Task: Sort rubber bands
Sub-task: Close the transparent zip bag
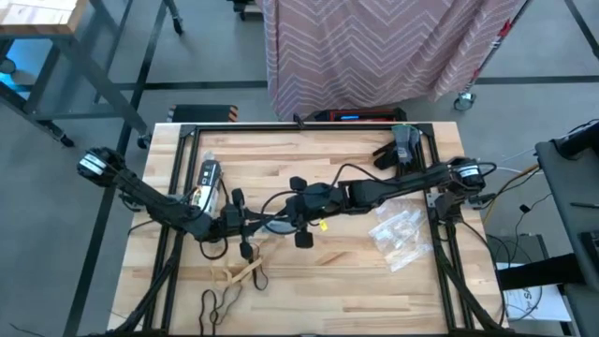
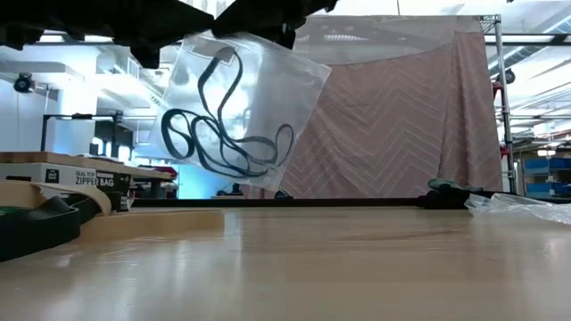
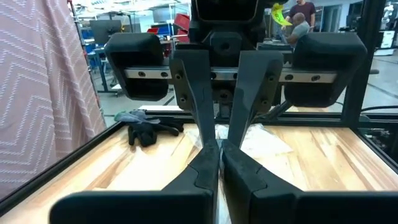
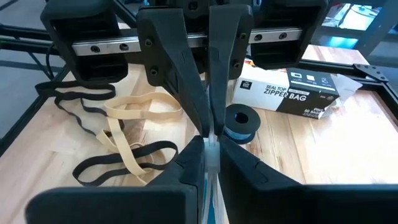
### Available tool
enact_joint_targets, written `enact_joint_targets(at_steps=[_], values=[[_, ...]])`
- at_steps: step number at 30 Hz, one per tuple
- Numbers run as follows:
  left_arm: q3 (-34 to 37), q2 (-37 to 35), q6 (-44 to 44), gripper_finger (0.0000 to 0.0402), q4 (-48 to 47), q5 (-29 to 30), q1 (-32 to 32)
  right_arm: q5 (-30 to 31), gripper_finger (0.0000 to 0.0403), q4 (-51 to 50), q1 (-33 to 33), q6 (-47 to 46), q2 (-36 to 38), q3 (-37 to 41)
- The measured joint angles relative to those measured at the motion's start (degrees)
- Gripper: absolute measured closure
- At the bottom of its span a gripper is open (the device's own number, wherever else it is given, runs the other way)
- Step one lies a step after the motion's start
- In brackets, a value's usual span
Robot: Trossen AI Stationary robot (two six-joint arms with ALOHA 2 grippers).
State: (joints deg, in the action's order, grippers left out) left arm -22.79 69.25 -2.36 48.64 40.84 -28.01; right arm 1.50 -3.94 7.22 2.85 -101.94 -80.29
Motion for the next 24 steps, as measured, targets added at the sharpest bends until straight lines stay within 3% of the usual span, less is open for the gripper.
enact_joint_targets(at_steps=[24], values=[[0.09, 0.00, 0.08, 0.0401, -1.38, -0.20, -0.04, -0.03, 0.0377, -9.14, 0.00, -0.26, 0.80, -0.07]])
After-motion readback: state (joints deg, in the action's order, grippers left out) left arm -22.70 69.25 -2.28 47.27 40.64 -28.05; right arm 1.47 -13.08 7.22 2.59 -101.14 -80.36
